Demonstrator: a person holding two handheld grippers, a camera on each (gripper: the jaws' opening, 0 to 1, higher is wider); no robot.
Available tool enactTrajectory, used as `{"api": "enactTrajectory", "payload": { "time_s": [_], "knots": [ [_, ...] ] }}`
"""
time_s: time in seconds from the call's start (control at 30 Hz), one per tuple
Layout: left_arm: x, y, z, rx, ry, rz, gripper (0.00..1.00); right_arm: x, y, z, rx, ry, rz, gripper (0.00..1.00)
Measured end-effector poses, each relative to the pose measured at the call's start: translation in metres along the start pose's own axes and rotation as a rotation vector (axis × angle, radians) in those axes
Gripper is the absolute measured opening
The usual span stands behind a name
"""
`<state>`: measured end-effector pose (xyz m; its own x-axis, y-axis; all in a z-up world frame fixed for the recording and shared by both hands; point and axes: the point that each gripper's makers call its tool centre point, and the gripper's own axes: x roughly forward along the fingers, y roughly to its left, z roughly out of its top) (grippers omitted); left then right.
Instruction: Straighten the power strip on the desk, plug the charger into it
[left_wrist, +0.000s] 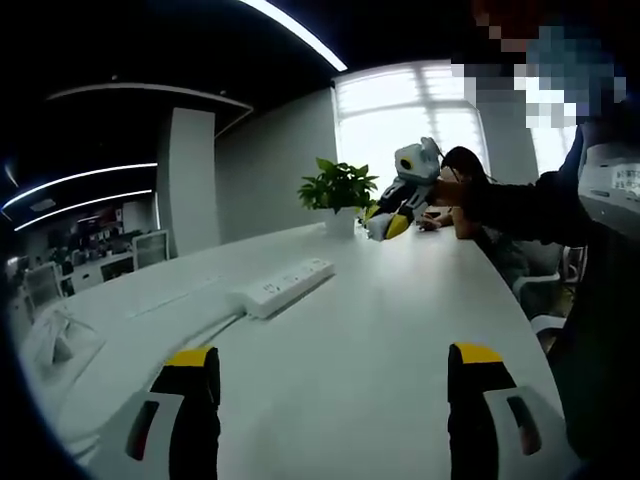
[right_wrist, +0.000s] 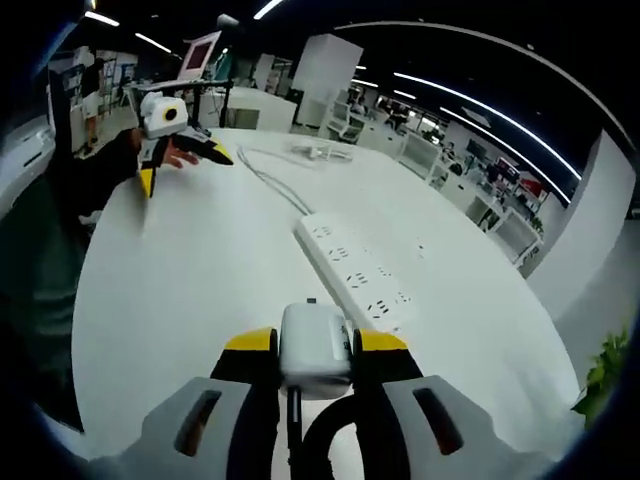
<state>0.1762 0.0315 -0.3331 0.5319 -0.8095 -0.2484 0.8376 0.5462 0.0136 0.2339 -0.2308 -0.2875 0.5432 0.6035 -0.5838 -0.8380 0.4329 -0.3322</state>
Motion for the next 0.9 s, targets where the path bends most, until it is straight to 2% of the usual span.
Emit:
{"api": "enactTrajectory", "payload": {
  "time_s": [0.13,0.3,0.4,0.57,0.9],
  "knots": [
    [0.002,-0.004,0.0,0.002,-0.003,-0.01,0.97,-0.002,0.013,0.02,-0.011,-0.025,0.001,0.24],
    [0.001,-0.007,0.001,0.008,-0.004,-0.018,0.97,0.004,0.018,0.033,-0.011,-0.039,0.005,0.24],
    [-0.001,-0.007,0.0,0.011,-0.001,-0.019,0.97,0.009,0.02,0.032,-0.028,-0.032,0.005,0.24],
    [-0.003,-0.006,-0.003,0.006,0.002,-0.015,0.97,0.015,0.009,0.035,-0.045,-0.023,-0.012,0.24],
    [-0.008,-0.002,-0.004,0.0,-0.003,0.001,0.97,0.025,-0.014,0.023,-0.056,0.04,-0.029,0.24]
  ]
}}
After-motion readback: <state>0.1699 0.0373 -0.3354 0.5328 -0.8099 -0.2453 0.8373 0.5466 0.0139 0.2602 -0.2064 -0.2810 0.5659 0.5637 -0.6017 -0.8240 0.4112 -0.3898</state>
